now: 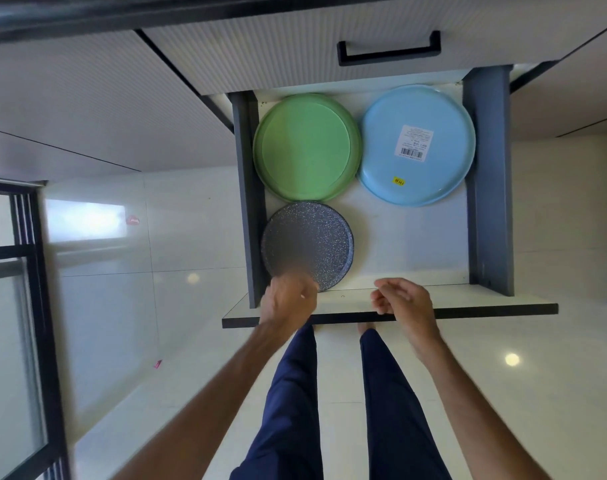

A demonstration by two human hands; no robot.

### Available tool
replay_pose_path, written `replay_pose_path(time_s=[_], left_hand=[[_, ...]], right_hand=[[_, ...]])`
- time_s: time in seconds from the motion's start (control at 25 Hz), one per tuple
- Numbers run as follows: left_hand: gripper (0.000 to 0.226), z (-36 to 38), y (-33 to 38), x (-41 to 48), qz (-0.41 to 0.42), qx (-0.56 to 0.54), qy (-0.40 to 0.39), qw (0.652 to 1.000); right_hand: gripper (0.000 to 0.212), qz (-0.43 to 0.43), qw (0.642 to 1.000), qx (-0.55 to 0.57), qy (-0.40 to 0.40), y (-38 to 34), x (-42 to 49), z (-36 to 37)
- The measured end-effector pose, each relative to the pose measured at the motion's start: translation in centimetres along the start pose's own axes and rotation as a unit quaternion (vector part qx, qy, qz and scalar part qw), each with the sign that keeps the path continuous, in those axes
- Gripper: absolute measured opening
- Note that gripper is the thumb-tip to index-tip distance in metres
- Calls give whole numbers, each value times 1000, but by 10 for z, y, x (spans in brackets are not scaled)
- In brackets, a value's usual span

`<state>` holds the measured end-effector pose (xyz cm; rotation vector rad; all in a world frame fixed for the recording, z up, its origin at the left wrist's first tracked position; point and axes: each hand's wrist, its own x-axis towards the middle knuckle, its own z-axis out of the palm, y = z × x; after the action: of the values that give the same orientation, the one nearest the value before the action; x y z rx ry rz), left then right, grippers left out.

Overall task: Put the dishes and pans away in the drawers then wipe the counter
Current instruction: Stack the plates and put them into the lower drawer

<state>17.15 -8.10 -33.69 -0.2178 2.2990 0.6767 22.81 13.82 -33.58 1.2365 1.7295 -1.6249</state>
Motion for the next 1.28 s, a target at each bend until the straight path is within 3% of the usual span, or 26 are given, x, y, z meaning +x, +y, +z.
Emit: replay_pose_path(time_s=[0.36, 0.6, 1.0, 1.28], left_hand=[[15, 20, 8, 3, -14, -16, -34, 999], [16, -10, 33, 17, 3, -58, 4, 998], [15, -132, 89, -32, 39, -152, 107, 982], [21, -238, 64, -71, 34, -220, 151, 963]], right_hand=[[11, -4, 999, -37, -36, -5, 9, 8], [12, -38, 997, -46, -55, -42, 16, 17], [10, -111, 987, -44, -111, -171, -44, 20], [15, -148, 982, 21, -118, -256, -122, 78]])
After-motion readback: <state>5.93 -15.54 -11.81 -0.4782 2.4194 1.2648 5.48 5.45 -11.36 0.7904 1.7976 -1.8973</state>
